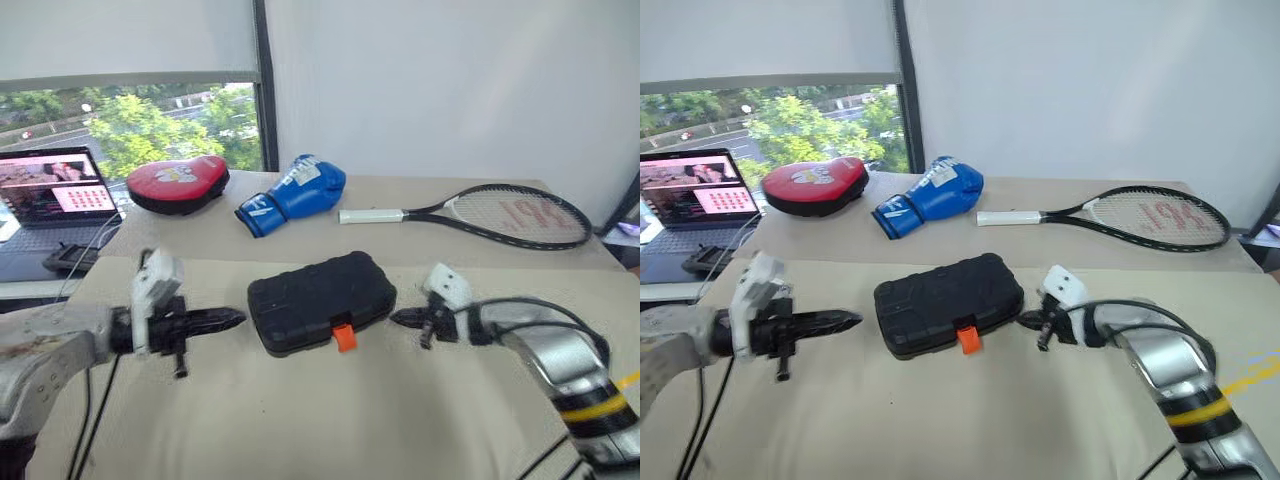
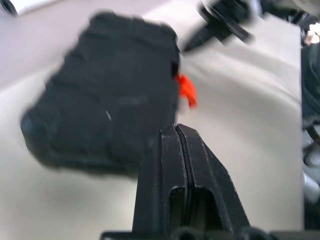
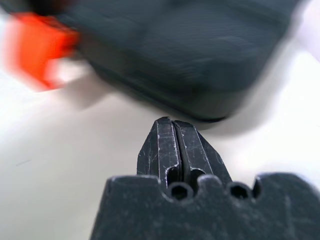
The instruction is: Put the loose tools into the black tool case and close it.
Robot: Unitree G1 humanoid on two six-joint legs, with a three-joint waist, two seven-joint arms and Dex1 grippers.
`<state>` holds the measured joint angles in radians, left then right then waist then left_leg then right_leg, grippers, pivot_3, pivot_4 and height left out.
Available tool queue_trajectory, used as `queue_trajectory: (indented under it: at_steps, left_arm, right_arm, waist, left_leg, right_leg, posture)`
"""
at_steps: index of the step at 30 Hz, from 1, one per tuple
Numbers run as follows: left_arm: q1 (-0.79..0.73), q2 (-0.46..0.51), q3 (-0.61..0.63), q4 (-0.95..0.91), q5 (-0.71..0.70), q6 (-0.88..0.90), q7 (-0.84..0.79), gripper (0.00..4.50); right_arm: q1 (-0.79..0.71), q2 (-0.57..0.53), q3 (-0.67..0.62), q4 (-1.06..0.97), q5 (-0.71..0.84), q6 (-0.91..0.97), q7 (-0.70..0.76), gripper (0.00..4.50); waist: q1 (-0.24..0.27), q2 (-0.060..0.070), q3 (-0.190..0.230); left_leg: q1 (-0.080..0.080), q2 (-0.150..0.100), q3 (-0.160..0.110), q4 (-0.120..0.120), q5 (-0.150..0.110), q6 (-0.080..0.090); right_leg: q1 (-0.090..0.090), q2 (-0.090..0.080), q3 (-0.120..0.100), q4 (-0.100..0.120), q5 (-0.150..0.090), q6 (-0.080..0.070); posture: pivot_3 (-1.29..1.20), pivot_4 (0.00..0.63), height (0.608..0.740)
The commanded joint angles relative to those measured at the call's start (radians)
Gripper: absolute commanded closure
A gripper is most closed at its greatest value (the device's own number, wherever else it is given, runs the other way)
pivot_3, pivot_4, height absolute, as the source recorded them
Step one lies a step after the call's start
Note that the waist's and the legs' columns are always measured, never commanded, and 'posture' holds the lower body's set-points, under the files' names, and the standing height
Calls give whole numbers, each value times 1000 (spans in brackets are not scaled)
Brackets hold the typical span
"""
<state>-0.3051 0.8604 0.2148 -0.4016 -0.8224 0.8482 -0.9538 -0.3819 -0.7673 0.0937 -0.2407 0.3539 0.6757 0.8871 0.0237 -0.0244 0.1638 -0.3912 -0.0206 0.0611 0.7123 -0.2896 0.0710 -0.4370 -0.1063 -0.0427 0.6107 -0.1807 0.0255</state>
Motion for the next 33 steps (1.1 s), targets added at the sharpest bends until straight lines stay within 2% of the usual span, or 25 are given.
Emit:
queue_trajectory:
  at_steps: [1,2,6,7,12,13,21,33]
  left_arm:
    - [-102,-97,-143,49,74,-42,50,4462]
    - [-126,-122,-184,79,117,-70,54,4462]
    - [-197,-163,-333,237,282,-164,28,4500]
    - [-207,-159,-375,282,331,-200,7,4500]
    - [-231,-136,-506,446,506,-385,-111,4500]
    - [-241,-142,-512,469,516,-394,-123,4500]
    - [-258,-175,-499,491,536,-422,-163,4500]
    - [-207,-138,-458,400,502,-379,-216,4500]
  right_arm:
    - [75,46,-134,-180,79,83,-107,4500]
    - [91,72,-163,-217,104,122,-147,4500]
    - [149,138,-200,-384,168,237,-257,3420]
    - [162,151,-195,-421,180,262,-282,2964]
    - [191,200,-145,-505,227,385,-371,1334]
    - [182,221,-131,-501,229,411,-399,1334]
    - [135,407,-46,-467,205,557,-601,1334]
    - [91,478,-4,-416,187,596,-670,1334]
  waist:
    - [0,0,0]
    - [-1,0,0]
    - [-13,0,0]
    - [-12,0,0]
    - [-11,1,-1]
    - [-12,1,-1]
    - [-10,3,-3]
    - [-16,3,-3]
  left_leg:
    - [-1,-1,0,0,0,0]
    - [-1,-2,0,0,0,0]
    - [0,-2,1,0,0,1]
    - [0,-1,1,0,0,0]
    - [2,0,1,0,-1,2]
    - [4,0,1,0,-4,8]
    - [6,0,0,1,-4,9]
    - [5,0,0,0,-4,8]
  right_leg:
    - [0,0,1,0,1,1]
    - [0,0,1,0,1,2]
    - [-1,0,3,0,1,2]
    - [-1,0,3,0,1,2]
    - [0,1,2,0,1,1]
    - [1,0,2,1,1,1]
    - [3,-1,2,2,1,1]
    - [2,1,2,1,1,1]
  posture:
    - [0,150,740]
    - [0,150,740]
    - [0,150,740]
    - [0,150,740]
    - [0,150,740]
    - [0,150,740]
    - [0,150,740]
    - [0,150,740]
